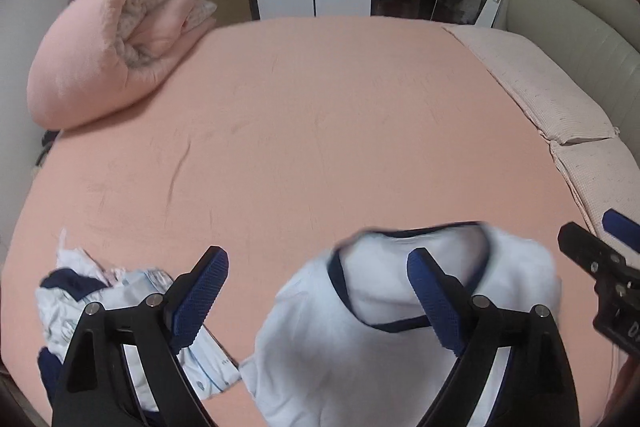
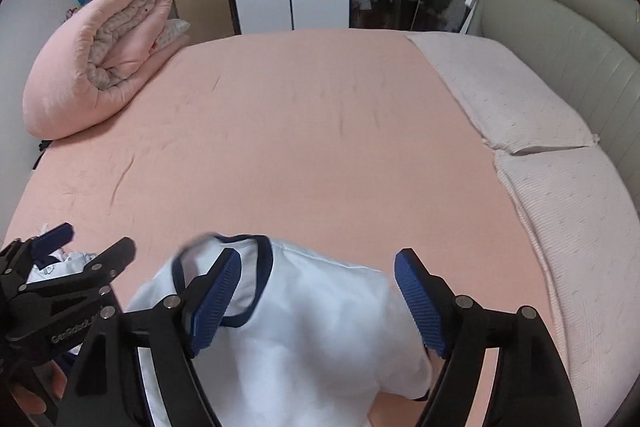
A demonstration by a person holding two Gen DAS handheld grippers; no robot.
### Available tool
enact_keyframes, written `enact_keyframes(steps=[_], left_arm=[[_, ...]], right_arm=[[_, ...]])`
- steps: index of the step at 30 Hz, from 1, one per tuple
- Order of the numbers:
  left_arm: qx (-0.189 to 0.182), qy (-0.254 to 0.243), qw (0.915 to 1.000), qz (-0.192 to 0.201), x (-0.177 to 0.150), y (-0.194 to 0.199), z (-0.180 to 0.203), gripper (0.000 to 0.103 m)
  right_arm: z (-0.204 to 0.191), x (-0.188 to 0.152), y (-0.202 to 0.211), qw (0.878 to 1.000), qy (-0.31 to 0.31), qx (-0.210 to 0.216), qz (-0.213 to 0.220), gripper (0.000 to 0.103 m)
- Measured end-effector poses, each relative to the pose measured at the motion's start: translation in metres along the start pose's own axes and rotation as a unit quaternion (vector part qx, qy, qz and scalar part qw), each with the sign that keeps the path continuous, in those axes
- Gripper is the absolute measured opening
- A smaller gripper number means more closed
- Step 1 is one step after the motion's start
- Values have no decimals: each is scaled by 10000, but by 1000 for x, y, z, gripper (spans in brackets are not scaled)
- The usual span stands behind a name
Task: Fold clothes
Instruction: 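Lay the shirt down on the bed and open both grippers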
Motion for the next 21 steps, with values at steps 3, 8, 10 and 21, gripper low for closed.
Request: enact_keyframes(steps=[3,8,10,21], left_arm=[[-80,-115,9999,7,-4,0,1,92],[-496,-15,9982,-324,-30,-27,-11,92],[-707,89,9957,-584,-50,-40,-14,92],[-522,-169,9742,-2188,-133,-127,-9,103]], right_arm=[[2,-1,2,10000,40,-82,31,79],[5,-26,-20,9993,213,-195,-220,79],[14,-47,-34,9993,63,-7,-364,79],[33,-154,-133,9666,187,-553,-2496,103]])
Point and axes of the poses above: each gripper's, at about its wrist camera, not at the fingertips, and y roughly against the way its jaws point, z to its right, x to its top, the point moved 3 cm from there along -y, roughly the way its jaws point
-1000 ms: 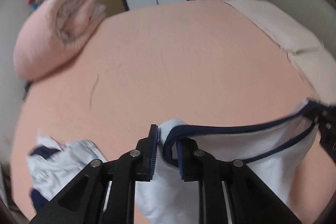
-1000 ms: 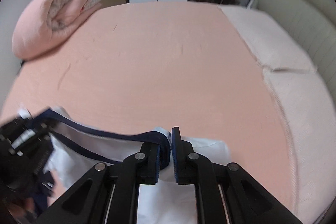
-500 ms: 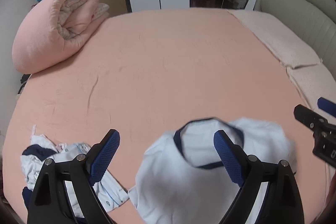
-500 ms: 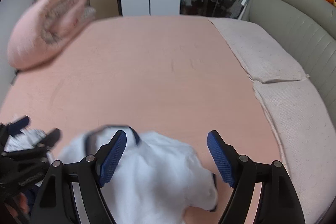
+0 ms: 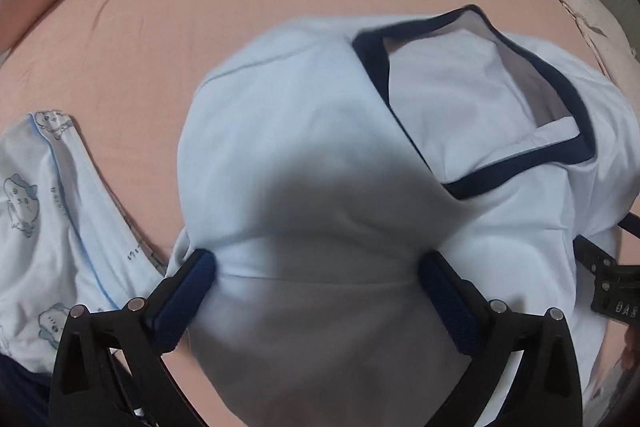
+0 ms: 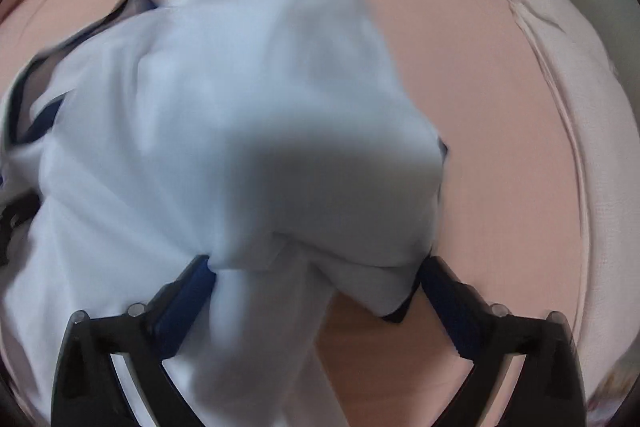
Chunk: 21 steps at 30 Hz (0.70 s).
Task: Fold clothes
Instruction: 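Lay the shirt down on the bed and open both grippers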
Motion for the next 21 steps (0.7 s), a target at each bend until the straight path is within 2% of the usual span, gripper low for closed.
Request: enact_keyframes(steps=[2,3,5,9,12,16,21], left_arm=[[24,-41,10000,-78,2,-1,2,103],[18,-42,9999,-117,3,-1,2,103],[12,-26,9999,-142,4,-1,3,103],[16,-24,10000,18,1,2,4,103],[2,-38,10000,49,1,3,5,103],[-16,-37,10000,-5,3,4,5,103],[-47,-81,9999,127,2,7,6,103]], right_arm=[[14,2,-9,9971,-418,569,-269,103],[17,4,-9,9966,-349,677,-326,103],[13,6,-6,9977,-121,566,-347,103],[12,2,2,9983,-87,554,-152,103],[16,0,7,9977,-32,672,-85,103],[15,-1,14,9981,-79,600,-112,103],[14,-6,27,9985,-123,538,-37,103]])
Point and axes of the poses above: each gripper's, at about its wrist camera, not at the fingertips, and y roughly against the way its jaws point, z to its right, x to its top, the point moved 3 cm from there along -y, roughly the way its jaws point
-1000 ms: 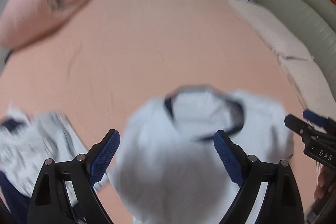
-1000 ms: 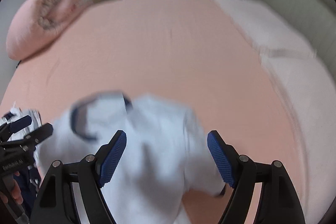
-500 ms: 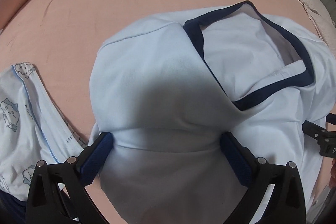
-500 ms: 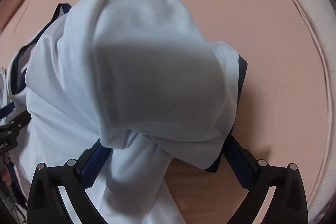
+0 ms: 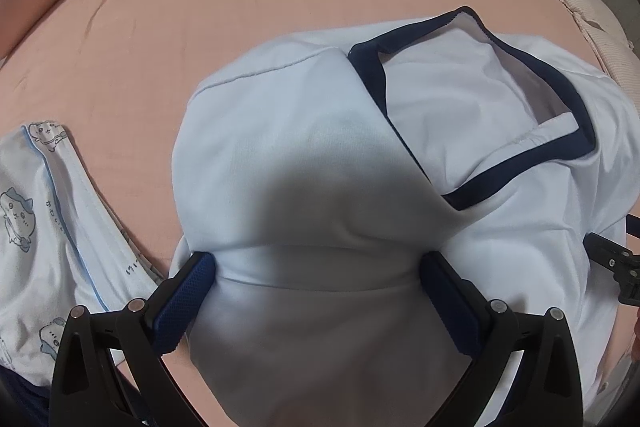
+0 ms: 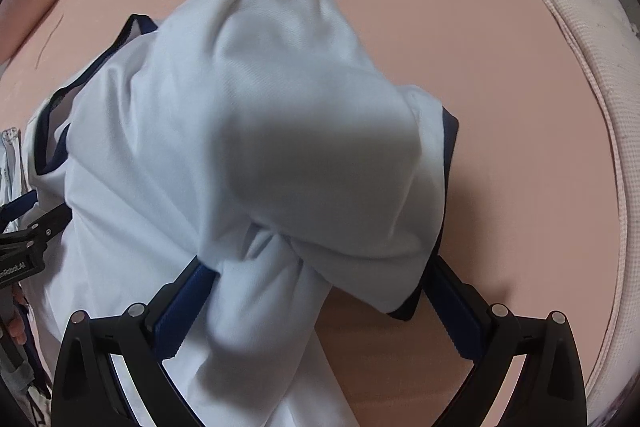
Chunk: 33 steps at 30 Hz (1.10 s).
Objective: Fold clothes
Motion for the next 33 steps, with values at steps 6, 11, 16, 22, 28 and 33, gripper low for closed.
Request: enact_keyframes(steps=[6,11,16,22,28,33], left_arm=[[-73,-46,9995,296,-3,7,-2,103],[-499,211,9970,553,-7,28,-14,103],[-1244,546,9870,861,-9,65,-43,103],[-2058,1368,9660,763,-37,72,-103,103],[-3020,2249,9248,547,-64,65,-138,103],[-3581,2745,8900,658,-58,54,-126,92]], right_arm=[[-11,-3,40,9979,-90,-125,626,103],[-39,-7,80,9937,167,-38,1111,103],[-69,-14,117,9872,381,367,1504,103],[-109,-38,132,9703,1217,-309,2068,103],[-165,-56,105,9145,2808,-1425,2539,103],[-198,-65,82,8887,3422,-1625,2584,103]])
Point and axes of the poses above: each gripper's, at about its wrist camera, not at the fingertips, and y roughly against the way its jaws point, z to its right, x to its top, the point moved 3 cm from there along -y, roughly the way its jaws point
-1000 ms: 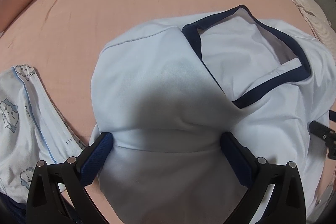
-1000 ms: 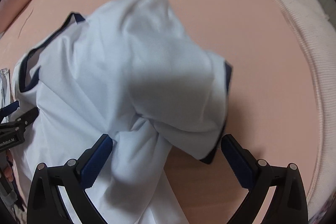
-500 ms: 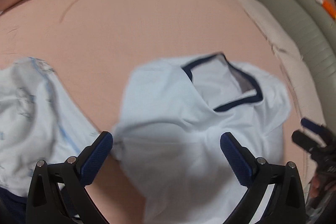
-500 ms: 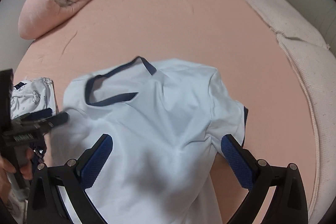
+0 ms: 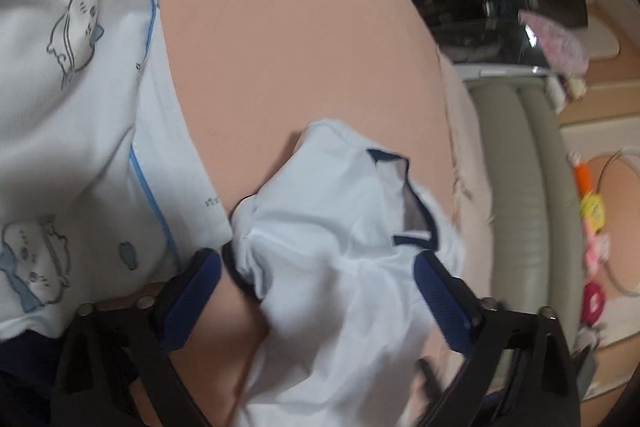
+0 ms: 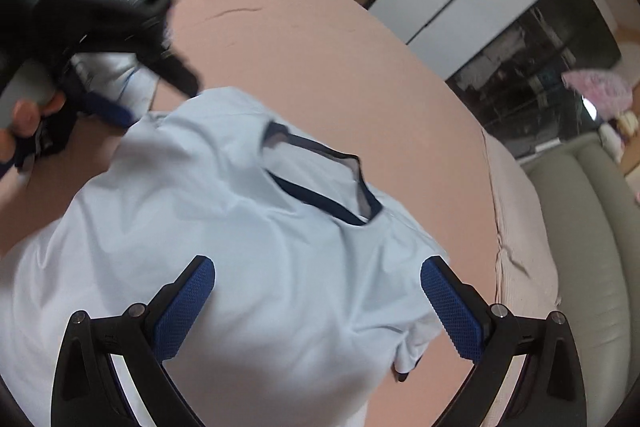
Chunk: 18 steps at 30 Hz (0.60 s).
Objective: Fold clothes
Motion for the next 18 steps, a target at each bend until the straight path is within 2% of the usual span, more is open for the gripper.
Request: enact_keyframes(steps=[3,9,13,14,15,16,17,18], left_arm=[[-61,-10,10000,-59,0,-9,6,92],[64,199,9993,-317,-1,-22,-4,92],[175,193,9992,-299,0,-17,-5,91],[268,178,9990,-300,0,-16,-6,78],[361,162,9988,-301,0,-15,-6,51],[474,177,9983,-279,0,-15,-8,40],[596,206,9977,-247,0,-15,-11,23],[719,234,9969,-215,-1,-15,-14,19]], right_arm=[[-13,1,-4,9999,-21,114,60,103],[-30,6,-6,9987,-145,468,126,102],[-39,12,-4,9978,-100,615,236,102],[-40,13,-5,9974,-140,664,242,102],[-41,14,-6,9970,-183,712,245,102],[-42,15,-7,9965,-226,760,249,102],[-42,16,-9,9957,-301,843,257,101],[-42,17,-10,9944,-390,948,260,101]])
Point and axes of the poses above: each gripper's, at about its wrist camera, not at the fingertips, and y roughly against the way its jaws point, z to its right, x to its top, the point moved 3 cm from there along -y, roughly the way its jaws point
